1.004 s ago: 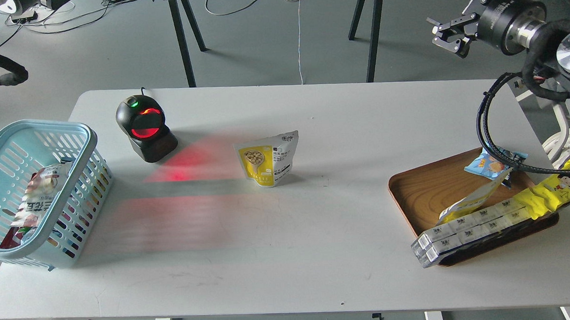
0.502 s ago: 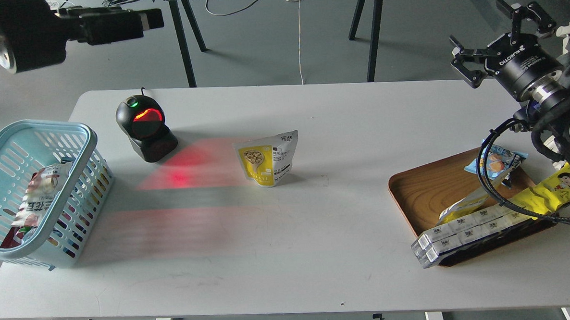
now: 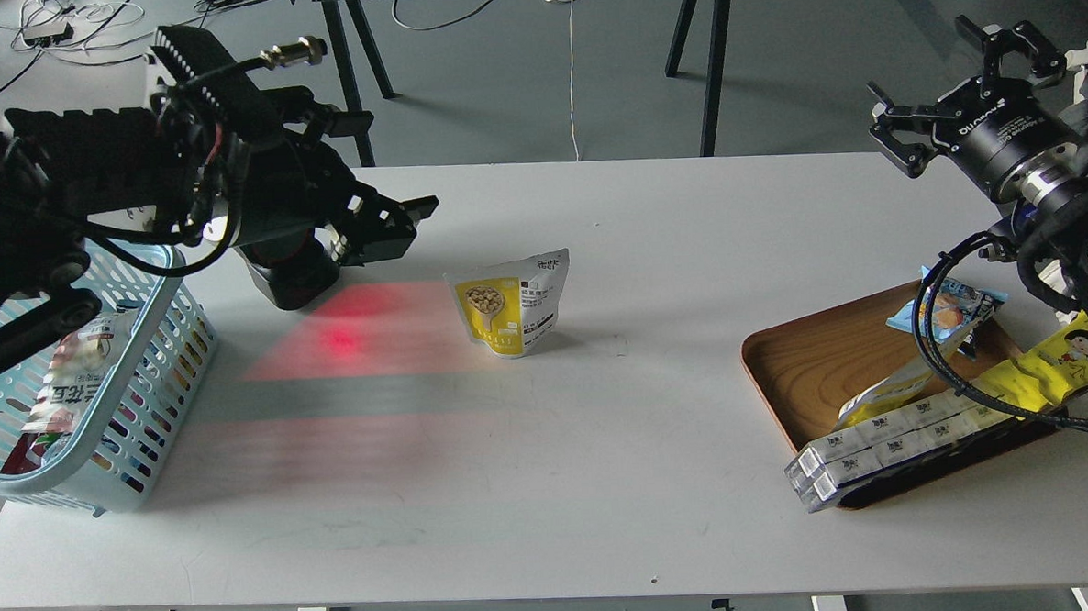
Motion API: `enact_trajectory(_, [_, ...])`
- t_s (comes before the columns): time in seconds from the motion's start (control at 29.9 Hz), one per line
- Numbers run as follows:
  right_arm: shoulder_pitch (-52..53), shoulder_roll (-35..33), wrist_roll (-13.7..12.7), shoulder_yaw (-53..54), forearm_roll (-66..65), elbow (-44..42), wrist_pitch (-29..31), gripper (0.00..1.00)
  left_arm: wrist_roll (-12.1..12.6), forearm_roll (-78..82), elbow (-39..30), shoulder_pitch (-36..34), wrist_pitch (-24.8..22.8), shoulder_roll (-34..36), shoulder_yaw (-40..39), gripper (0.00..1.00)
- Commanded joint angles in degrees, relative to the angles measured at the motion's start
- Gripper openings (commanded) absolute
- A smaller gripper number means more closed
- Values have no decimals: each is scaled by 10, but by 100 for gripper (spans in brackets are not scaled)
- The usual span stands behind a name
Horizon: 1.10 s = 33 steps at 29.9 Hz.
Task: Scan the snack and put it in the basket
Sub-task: 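Reach the left gripper to the yellow packet beside the scanner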
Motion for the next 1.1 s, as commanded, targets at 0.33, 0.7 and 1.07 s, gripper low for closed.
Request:
enact_trajectory(0.33, [2,0,1,-2,-1,-1,-8,96,0,64,77,71,4,-137,-1,97])
enact_trajectory(0.7, [2,1,1,-6,-1,0,-8,96,-2,64,142,96,43,-172,-1,87])
enact_trajectory(1.07, [1,2,1,-5,-1,-2,-8,96,-7,64,177,104,43,-192,0,33])
